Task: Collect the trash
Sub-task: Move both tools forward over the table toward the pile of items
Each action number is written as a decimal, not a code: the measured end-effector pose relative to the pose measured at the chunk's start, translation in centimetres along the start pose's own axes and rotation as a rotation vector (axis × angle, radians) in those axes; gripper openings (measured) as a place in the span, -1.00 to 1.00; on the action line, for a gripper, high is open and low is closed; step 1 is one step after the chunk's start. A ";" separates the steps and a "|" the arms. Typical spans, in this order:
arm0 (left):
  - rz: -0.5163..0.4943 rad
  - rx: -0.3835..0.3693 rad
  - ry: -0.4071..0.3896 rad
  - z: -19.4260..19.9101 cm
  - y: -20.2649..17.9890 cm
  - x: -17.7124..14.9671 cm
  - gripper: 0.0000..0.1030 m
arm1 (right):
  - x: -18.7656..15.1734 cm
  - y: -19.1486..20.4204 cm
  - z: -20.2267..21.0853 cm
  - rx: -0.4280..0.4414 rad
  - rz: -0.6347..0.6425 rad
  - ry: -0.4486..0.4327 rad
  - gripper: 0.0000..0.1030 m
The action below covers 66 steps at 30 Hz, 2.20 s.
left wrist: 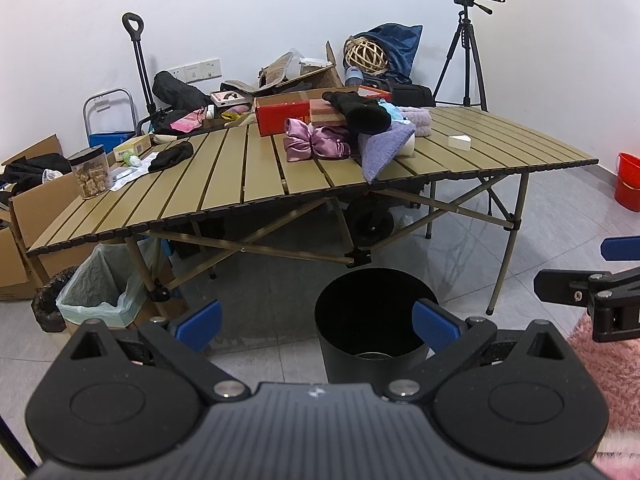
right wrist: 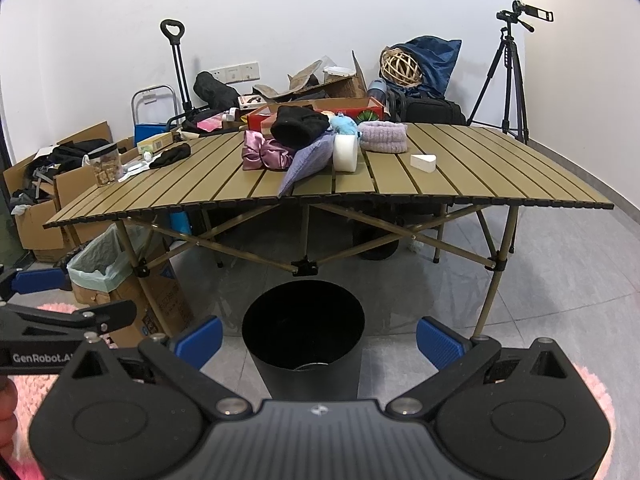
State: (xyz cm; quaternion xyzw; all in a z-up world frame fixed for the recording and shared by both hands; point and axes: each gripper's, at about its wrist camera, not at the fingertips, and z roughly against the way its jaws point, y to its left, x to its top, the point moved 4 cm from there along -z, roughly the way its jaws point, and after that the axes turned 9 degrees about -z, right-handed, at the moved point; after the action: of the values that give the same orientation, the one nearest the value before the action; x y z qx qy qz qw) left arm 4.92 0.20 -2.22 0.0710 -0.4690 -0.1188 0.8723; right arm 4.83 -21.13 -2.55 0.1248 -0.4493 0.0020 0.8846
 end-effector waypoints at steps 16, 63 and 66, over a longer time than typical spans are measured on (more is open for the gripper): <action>0.036 0.023 -0.009 -2.7 1.2 2.1 1.00 | 2.9 -0.1 -3.2 0.025 -0.024 -0.024 1.00; 0.191 0.138 -0.112 -15.9 7.3 13.9 1.00 | 16.1 2.2 -17.2 0.080 0.035 -0.221 1.00; 0.204 0.150 -0.096 -17.0 8.3 14.1 1.00 | 17.0 3.1 -18.1 0.091 0.076 -0.235 1.00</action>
State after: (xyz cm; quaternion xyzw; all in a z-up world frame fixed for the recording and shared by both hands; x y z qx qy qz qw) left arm 27.76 4.49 1.74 0.0822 -0.5225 0.0028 0.8487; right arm 28.96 -15.96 1.39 0.1473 -0.5537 0.0412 0.8186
